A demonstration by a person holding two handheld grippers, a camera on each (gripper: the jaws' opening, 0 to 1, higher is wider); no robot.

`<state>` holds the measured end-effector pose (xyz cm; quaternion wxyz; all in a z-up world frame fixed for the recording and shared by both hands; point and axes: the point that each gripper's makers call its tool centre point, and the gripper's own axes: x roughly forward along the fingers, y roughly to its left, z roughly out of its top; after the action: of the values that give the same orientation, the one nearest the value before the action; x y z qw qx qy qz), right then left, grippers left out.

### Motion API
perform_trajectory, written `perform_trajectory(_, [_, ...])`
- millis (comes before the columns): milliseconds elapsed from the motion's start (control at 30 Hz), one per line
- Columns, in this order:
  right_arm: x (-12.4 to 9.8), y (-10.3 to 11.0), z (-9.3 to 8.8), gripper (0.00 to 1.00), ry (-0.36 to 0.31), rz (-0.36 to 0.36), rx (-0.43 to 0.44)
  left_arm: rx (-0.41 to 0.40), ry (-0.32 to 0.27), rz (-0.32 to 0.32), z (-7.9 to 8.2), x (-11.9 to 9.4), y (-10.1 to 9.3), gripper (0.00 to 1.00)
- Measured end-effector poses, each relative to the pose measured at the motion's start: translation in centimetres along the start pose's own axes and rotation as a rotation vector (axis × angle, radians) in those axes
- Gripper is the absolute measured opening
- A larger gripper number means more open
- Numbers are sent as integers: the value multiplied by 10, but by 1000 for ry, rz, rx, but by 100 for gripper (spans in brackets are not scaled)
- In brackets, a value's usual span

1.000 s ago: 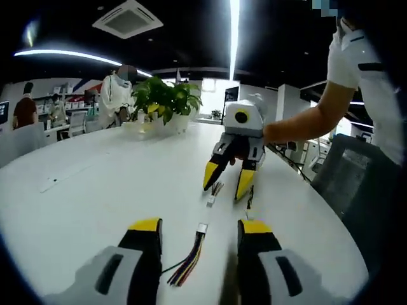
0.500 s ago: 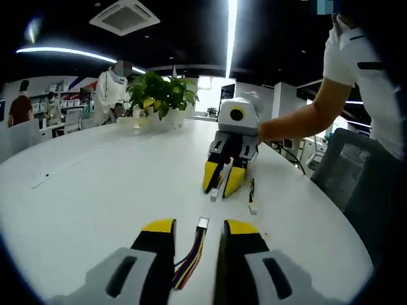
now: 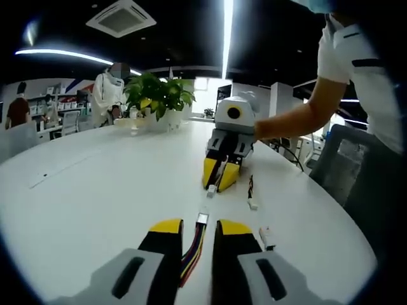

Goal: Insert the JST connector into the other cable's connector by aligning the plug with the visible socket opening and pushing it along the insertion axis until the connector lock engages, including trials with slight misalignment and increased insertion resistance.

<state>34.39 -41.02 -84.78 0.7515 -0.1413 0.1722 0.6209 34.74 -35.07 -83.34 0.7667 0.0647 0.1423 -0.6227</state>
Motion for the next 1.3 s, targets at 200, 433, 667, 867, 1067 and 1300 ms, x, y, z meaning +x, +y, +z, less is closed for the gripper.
perform_trajectory(200, [1,5,2,5,-17,16,-10,-2,-12,3,1,1,-2,12])
perform_trajectory(433, [3,12,5,4,-19,43,-25,29,-12,5,-2,3,0,1])
perform_trajectory(667, [6,19,9,3,-10,54,-40,44,6,-19,-2,0,-5,1])
perform_trajectory(867, [6,29,14,2,27,77,-50,95,56,-32,-6,-2,-8,1])
perform_trajectory(1067, [4,25,14,2,47,74,-48,121,80,-31,-3,-3,-11,1])
perform_trajectory(1300, [0,30,30,2,48,73,-73,183,98,-44,12,-9,-16,1])
